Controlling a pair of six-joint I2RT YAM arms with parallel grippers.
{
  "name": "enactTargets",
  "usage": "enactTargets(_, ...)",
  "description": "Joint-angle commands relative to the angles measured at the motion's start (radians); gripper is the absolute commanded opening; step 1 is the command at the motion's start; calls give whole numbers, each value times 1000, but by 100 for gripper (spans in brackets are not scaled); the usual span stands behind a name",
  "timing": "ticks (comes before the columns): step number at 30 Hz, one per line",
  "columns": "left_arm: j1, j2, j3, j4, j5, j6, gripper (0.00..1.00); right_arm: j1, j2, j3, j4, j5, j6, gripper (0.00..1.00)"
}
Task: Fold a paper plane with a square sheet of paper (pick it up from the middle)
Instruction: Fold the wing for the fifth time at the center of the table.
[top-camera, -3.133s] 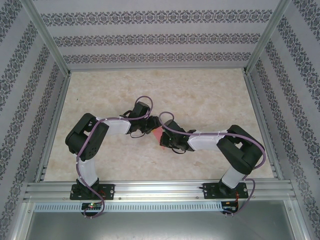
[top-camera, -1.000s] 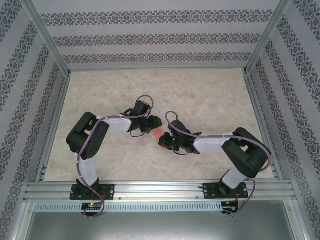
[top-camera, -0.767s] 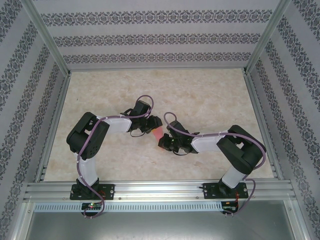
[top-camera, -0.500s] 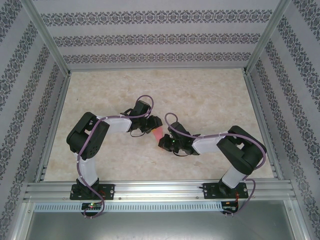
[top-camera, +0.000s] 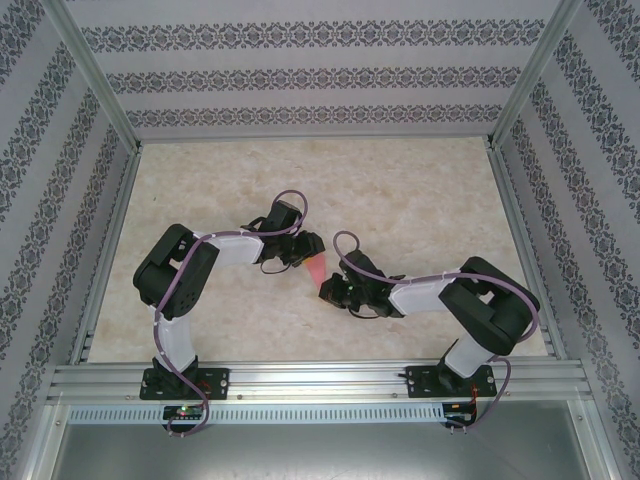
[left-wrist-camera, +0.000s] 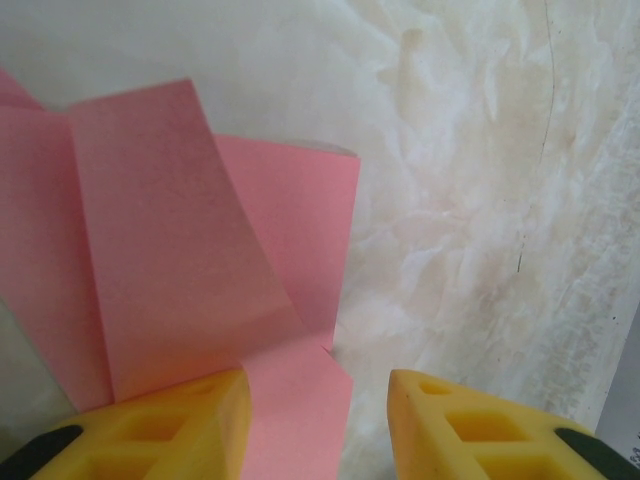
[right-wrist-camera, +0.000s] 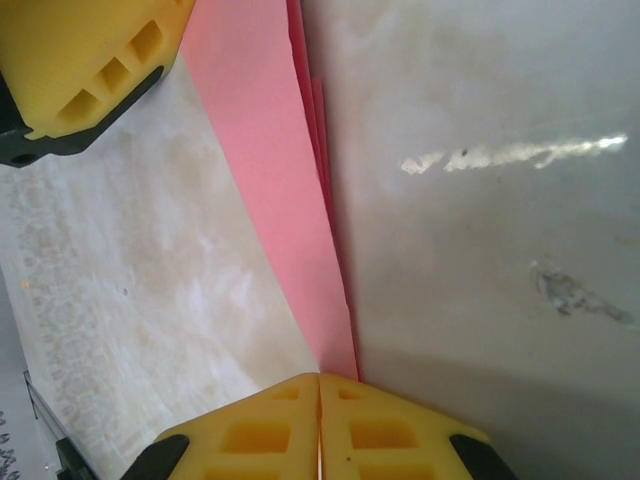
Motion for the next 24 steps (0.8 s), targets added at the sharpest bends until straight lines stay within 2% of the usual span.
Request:
enactTargets(1, 10, 82, -28, -133, -62, 38, 44, 30, 3, -47, -185, -24, 12, 8)
enactTargets(7, 10, 80, -32, -129, -59, 38, 44, 31, -71, -29, -244, 1, -9, 8)
enactTargets(13, 10, 78, -34, -126, -52, 39, 44, 18, -139, 116, -283, 44, -68, 10)
enactTargets(19, 9, 78, -33, -123, -45, 37, 44, -8, -36, 209, -217, 48, -73, 10)
enactTargets(24, 10, 75, -28, -124, -40, 37, 44, -25, 75, 188, -125, 65, -18, 9)
